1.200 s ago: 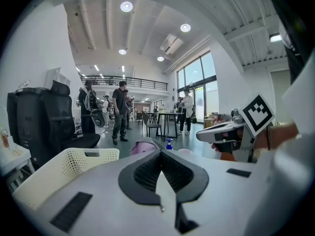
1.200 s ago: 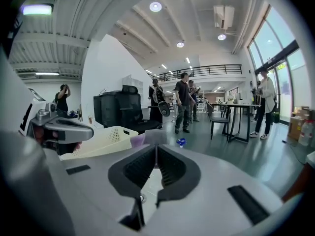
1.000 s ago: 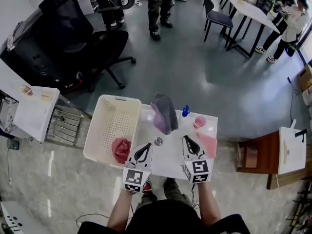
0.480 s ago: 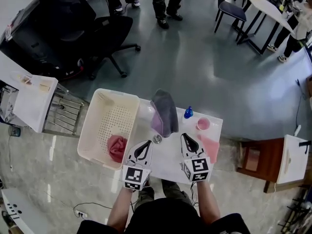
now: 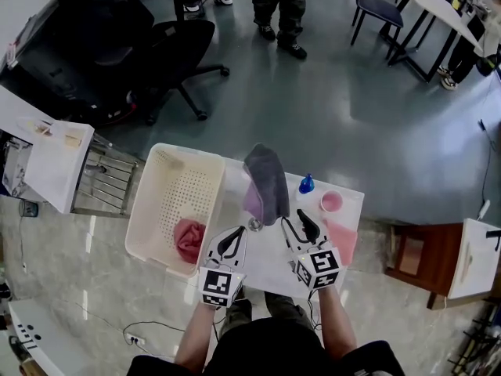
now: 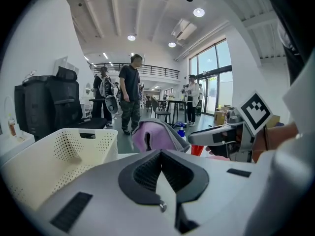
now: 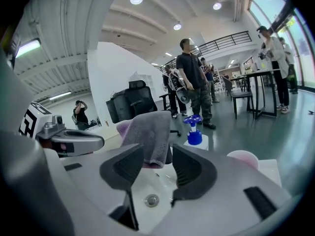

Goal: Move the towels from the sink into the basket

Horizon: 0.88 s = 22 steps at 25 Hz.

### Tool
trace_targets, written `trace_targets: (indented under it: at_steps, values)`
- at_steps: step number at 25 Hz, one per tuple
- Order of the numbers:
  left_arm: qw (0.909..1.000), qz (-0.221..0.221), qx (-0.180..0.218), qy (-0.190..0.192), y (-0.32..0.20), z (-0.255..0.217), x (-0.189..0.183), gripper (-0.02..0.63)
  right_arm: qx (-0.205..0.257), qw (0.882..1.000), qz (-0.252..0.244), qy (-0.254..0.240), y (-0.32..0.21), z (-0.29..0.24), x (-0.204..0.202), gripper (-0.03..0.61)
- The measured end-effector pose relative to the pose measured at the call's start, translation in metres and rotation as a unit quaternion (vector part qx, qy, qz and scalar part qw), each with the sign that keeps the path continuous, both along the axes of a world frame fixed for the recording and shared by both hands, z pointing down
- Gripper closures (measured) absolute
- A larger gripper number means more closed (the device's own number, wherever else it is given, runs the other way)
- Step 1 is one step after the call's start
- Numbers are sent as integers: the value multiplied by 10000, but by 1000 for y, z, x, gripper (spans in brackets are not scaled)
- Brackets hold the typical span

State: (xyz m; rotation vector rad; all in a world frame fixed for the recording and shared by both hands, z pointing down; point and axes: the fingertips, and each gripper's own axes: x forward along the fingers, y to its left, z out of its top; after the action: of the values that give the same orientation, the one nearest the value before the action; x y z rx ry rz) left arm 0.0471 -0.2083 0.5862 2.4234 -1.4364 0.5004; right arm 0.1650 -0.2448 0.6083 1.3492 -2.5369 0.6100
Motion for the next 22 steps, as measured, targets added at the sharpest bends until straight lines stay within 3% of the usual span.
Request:
trace_targets:
  at_steps: [8, 14, 19, 22]
  values:
    - [9999, -37, -117, -42, 1, 9, 0, 607, -335, 9988, -179, -308, -6, 18, -5, 362]
    - [9998, -122, -144, -64, -1, 13, -2, 607, -385, 9981, -455, -171, -5, 27, -12, 364]
    - [9997, -156, -155, -78, 0, 14, -6, 606, -224, 9989, -419, 20, -8, 25, -12, 485]
    - [9997, -172, -140, -76, 1, 13, -8, 606, -153, 9991, -397, 71, -8, 23, -11, 520]
